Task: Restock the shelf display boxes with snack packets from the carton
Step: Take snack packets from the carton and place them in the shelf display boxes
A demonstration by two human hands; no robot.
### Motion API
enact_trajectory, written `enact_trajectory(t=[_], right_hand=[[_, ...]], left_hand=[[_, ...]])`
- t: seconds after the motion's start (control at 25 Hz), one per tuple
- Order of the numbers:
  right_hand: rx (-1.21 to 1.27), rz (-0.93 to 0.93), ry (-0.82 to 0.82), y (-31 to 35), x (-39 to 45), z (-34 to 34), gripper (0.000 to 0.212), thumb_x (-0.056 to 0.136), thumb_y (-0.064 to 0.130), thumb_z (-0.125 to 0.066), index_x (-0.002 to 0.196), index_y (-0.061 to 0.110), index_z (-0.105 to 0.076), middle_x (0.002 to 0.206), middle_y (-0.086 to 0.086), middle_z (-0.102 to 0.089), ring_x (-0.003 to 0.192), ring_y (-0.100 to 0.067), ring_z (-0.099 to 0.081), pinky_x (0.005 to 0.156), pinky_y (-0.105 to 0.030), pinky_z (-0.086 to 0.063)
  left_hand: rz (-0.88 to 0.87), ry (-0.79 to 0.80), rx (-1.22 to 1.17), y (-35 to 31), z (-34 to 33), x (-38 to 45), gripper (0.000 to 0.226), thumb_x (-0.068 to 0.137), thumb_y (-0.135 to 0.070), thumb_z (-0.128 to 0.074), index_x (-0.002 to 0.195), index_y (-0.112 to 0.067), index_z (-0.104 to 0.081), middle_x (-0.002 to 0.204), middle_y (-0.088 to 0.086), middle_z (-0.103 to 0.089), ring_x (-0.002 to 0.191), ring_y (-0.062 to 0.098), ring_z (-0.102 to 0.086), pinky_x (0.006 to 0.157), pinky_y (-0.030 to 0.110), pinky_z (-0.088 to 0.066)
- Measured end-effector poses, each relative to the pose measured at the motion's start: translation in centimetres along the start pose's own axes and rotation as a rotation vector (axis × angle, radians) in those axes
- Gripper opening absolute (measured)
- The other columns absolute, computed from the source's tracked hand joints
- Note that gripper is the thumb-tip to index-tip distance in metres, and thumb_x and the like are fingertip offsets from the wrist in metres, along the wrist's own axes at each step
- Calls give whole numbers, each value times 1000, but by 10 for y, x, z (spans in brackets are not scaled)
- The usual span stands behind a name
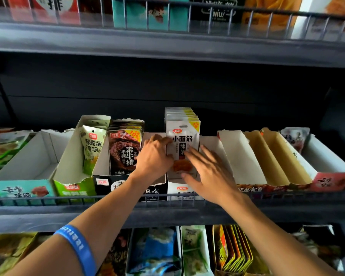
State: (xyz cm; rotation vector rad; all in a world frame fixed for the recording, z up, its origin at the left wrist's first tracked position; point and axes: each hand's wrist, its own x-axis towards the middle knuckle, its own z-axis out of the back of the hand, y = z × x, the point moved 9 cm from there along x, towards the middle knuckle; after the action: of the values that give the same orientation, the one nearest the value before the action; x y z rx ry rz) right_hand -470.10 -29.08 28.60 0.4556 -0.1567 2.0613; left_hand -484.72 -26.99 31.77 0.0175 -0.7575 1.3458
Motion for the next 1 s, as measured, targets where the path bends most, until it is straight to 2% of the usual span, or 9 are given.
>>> enact_trajectory(t=[0.08,0.24,0.4,0.52,0.64,0.72,0.8,0.88,1.0], right_hand=[[-25,11,24,2,-5,0,70,98,65,-27,157,30,-15,165,9,-8,153,-16,4,117,-33,11],[-70,-11,-1,1,-25,5,89,87,80,-10,158,28,-5,166,3,-6,153,-19,2,123,-40,5],[-75,-45,-26,5,-52,10,89,87,81,-15,158,29,3,167,2,2,153,-20,4,124,-42,3],[1,-51,-99,21,-80,13,88,90,78,-27,158,30,0,167,3,1,153,-19,1,123,-39,1],[112,-84,-184,48,-124,-4,89,89,73,-38,159,25,-9,167,-2,-6,153,-21,-7,123,-39,-7],[196,-157,-169,66,-158,-44,89,89,68,-44,158,20,-15,166,-8,-13,152,-24,-13,122,-40,-13],[298,-259,-37,82,-201,-112,83,89,59,-52,156,16,-26,163,-11,-22,150,-27,-22,120,-41,-23],[385,-406,254,94,-261,-197,75,89,46,-58,153,15,-33,162,-10,-25,147,-29,-31,116,-40,-30],[332,-546,703,106,-349,-283,66,96,38,-53,154,19,-26,164,-7,-17,147,-27,-28,114,-36,-32]], left_hand=[[-18,46,-39,-4,0,-5,56,80,-16,-66,135,-15,-58,130,9,-59,118,29,-56,105,38,-42],[31,170,-67,-3,-5,-28,90,82,-54,-64,155,-15,-26,151,10,-40,135,32,-41,113,45,-36],[65,220,-2,-3,-4,-48,83,93,-40,-61,158,-21,-14,161,11,-24,143,36,-30,117,48,-31],[-10,124,-92,-13,14,-79,76,93,-32,-59,157,-20,-19,160,12,-28,145,34,-29,118,46,-29],[-106,-108,73,-7,30,-162,73,93,-29,-55,156,-15,-23,160,15,-27,150,35,-20,122,47,-20],[-30,-123,123,21,18,-235,70,93,-29,-53,156,-14,-25,161,15,-24,151,34,-16,122,47,-16],[130,-20,47,69,-15,-321,65,92,-29,-51,152,-10,-34,157,17,-33,147,36,-26,120,47,-23],[314,179,26,122,-56,-410,63,90,-35,-47,148,-11,-39,148,18,-46,135,39,-44,112,46,-35],[699,783,-12,176,-111,-527,75,85,-47,-51,152,-20,-30,148,15,-45,131,39,-48,108,42,-41]])
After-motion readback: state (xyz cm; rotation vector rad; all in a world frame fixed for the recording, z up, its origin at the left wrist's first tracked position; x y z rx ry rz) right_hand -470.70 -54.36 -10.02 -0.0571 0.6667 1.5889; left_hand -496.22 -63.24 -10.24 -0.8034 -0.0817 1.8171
